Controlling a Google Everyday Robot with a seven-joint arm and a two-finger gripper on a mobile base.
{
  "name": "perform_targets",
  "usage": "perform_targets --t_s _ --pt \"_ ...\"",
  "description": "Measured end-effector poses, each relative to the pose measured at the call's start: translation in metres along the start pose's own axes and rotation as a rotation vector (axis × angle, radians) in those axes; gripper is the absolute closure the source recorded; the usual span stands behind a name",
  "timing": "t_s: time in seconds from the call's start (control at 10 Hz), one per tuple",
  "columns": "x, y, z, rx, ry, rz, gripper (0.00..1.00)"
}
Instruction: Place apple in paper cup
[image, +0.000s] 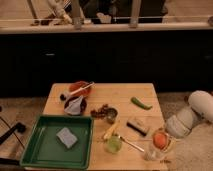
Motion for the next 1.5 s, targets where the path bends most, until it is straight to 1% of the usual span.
perform_targets --t_s 0.1,0.2,0.4,0.6,0.8,1.0,1.5 --pt "-0.0026 -0.0029 -0.0006 0.006 -0.01 -0.002 0.99" --pt "-0.0033 -0.0037 0.0004 0.008 -0.022 -0.002 1.0" --pt "-0.005 -0.0028 -0.001 0.028 -0.057 -0.005 1.0" --pt "-0.0051 -0.0006 -0.0022 0.055 -0.094 -0.008 1.0" --pt "-0.0034 0.0024 -0.003 0.078 -0.119 -0.009 1.0" --pt "-0.0011 0.004 -0.0007 0.094 -0.171 -0.009 1.0" --pt "0.001 0.0045 0.0058 0.088 -0.208 -0.008 1.0"
